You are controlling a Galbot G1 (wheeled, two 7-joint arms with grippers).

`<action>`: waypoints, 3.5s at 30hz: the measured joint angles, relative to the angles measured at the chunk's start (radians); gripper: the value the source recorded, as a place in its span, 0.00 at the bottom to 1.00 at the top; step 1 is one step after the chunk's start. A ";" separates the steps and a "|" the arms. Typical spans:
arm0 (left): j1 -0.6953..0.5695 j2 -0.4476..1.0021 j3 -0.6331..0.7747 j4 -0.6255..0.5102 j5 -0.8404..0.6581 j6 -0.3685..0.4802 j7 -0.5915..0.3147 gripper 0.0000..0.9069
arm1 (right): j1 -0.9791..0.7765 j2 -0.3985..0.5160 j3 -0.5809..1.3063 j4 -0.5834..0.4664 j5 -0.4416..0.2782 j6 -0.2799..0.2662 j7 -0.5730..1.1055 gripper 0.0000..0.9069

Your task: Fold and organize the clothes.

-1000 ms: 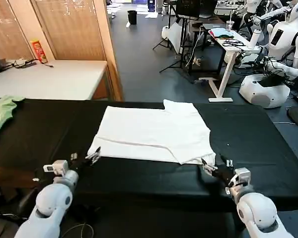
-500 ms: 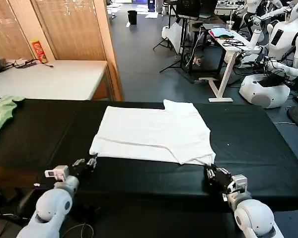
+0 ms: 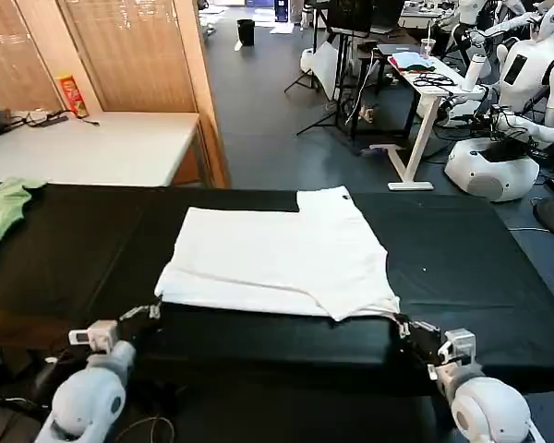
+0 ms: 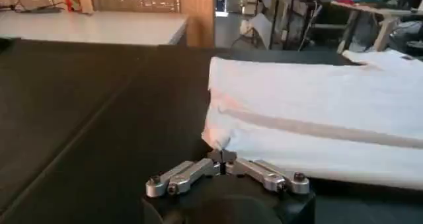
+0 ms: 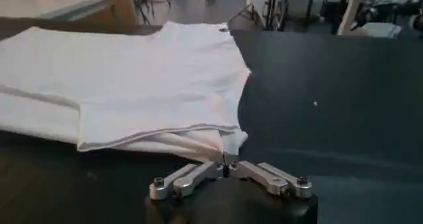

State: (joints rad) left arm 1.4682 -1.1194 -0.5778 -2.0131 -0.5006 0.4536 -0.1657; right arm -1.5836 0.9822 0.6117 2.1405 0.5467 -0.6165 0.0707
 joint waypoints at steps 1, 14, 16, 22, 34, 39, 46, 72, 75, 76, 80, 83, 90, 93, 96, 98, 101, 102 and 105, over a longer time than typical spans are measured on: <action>0.028 -0.004 -0.005 -0.024 0.011 0.002 -0.003 0.00 | -0.014 -0.004 0.003 0.010 0.000 -0.003 0.000 0.06; 0.257 -0.020 -0.065 -0.180 0.046 0.012 -0.018 0.97 | -0.122 0.015 0.020 0.114 -0.016 -0.029 0.022 0.97; 0.276 -0.020 -0.074 -0.194 0.032 0.017 -0.020 0.97 | -0.138 0.018 0.028 0.132 -0.026 -0.035 0.025 0.97; 0.316 -0.023 -0.097 -0.233 0.030 0.036 -0.043 0.97 | -0.192 0.027 0.054 0.200 -0.030 -0.063 0.041 0.97; 0.289 -0.018 -0.132 -0.299 0.006 0.051 -0.070 0.97 | 0.051 0.001 0.020 0.088 0.010 0.086 0.000 0.97; 0.085 0.004 -0.090 -0.208 -0.097 0.073 -0.119 0.97 | 0.299 -0.011 -0.066 -0.092 0.011 0.087 0.001 0.97; -0.242 0.059 0.001 0.041 -0.188 0.092 -0.098 0.97 | 0.643 0.023 -0.241 -0.365 0.011 0.063 0.008 0.97; -0.882 0.053 0.338 0.716 -0.212 0.200 0.024 0.97 | 1.211 0.265 -0.525 -1.069 0.018 -0.008 0.029 0.97; -0.897 0.049 0.343 0.746 -0.205 0.202 0.035 0.97 | 1.223 0.284 -0.529 -1.101 0.012 -0.003 0.024 0.97; -0.901 0.048 0.344 0.755 -0.199 0.205 0.036 0.92 | 1.226 0.289 -0.531 -1.111 0.009 -0.001 0.021 0.97; -0.918 0.038 0.346 0.785 -0.184 0.217 0.044 0.38 | 1.237 0.304 -0.533 -1.142 0.000 0.005 0.010 0.97; -0.920 0.034 0.346 0.797 -0.183 0.226 0.051 0.18 | 1.238 0.313 -0.530 -1.162 -0.003 0.007 0.007 0.80; -0.926 0.034 0.346 0.822 -0.169 0.224 0.070 0.03 | 1.238 0.328 -0.522 -1.182 -0.007 0.016 0.000 0.19; -0.927 0.035 0.346 0.829 -0.162 0.224 0.079 0.00 | 1.236 0.329 -0.517 -1.184 -0.017 0.027 -0.011 0.08; -0.926 0.036 0.346 0.825 -0.161 0.224 0.085 0.00 | 1.229 0.330 -0.512 -1.183 -0.037 0.049 -0.024 0.06; -0.925 0.037 0.346 0.817 -0.163 0.226 0.086 0.00 | 1.220 0.328 -0.507 -1.175 -0.038 0.065 -0.024 0.06; -0.924 0.040 0.345 0.805 -0.164 0.226 0.087 0.00 | 1.208 0.319 -0.501 -1.155 -0.042 0.097 -0.028 0.06; -0.923 0.041 0.345 0.801 -0.161 0.224 0.087 0.00 | 1.201 0.313 -0.499 -1.142 -0.043 0.108 -0.033 0.06; -0.916 0.045 0.342 0.786 -0.150 0.220 0.086 0.00 | 1.174 0.287 -0.495 -1.077 -0.044 0.132 -0.051 0.06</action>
State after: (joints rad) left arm 0.5519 -1.0743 -0.2359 -1.2271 -0.6503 0.6737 -0.0797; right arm -0.4095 1.2693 0.1171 1.0640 0.5027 -0.4847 0.0196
